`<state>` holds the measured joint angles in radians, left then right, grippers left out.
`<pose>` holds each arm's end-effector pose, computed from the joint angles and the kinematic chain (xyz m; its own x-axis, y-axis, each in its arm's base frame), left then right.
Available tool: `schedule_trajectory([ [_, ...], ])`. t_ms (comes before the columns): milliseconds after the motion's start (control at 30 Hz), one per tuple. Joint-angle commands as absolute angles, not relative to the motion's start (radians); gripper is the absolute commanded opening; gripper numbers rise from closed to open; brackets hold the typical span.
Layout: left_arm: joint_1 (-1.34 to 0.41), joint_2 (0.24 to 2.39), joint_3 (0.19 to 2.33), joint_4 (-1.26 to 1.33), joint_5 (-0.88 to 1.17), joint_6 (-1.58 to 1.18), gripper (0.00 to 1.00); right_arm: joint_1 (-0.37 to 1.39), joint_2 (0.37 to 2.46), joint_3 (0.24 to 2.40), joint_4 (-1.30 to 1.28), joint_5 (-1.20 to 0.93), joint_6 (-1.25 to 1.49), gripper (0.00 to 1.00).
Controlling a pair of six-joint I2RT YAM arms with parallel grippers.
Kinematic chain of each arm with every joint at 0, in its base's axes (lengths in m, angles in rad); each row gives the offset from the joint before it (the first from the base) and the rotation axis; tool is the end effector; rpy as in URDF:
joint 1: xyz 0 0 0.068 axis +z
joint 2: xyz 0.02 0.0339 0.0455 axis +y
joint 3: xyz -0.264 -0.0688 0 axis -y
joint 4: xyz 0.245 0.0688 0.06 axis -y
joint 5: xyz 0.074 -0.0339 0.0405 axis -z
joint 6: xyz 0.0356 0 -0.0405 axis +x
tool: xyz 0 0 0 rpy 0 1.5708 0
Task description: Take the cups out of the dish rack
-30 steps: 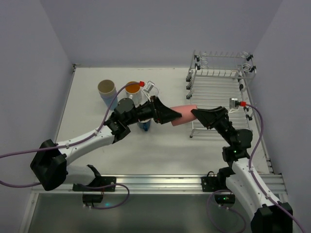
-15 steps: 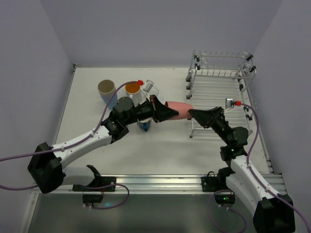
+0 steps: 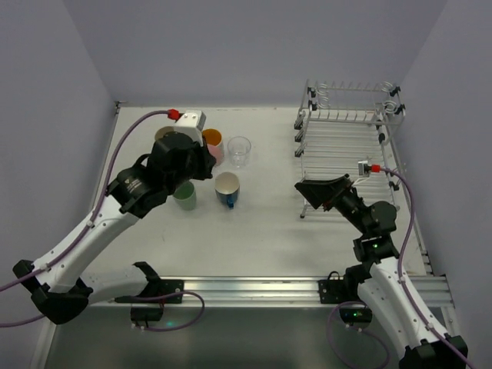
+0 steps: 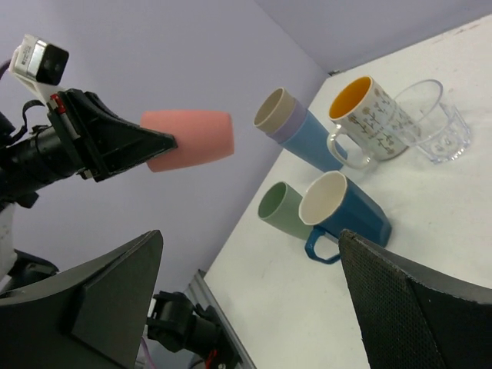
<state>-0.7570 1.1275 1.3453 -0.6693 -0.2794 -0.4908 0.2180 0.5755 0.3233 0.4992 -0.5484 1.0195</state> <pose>0.1742 -0.1511 0.4163 -0.5058 -0.1454 -0.8503 0.2736 0.9078 -0.3180 0.1443 0.0510 0.2797 -0.4526 0.6443 -0.6165 -0.5585 0.3341 0.7592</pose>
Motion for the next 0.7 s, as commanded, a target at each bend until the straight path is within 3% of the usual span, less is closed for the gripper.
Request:
schedule_trajectory([
  [0, -0.675, 1.106, 1.355, -0.997, -0.413, -0.424, 0.0, 0.222, 0.577, 0.344, 0.413, -0.58, 0.95, 0.99],
  [133, -0.494, 1.094, 1.287, -0.963, -0.318, -0.365, 0.0, 0.222, 0.583, 0.319, 0.433, -0.598, 0.956, 0.99],
  [667, -0.48, 1.255, 1.23, -0.899, -0.192, -0.344, 0.0, 0.222, 0.552, 0.299, 0.377, -0.621, 0.908, 0.99],
])
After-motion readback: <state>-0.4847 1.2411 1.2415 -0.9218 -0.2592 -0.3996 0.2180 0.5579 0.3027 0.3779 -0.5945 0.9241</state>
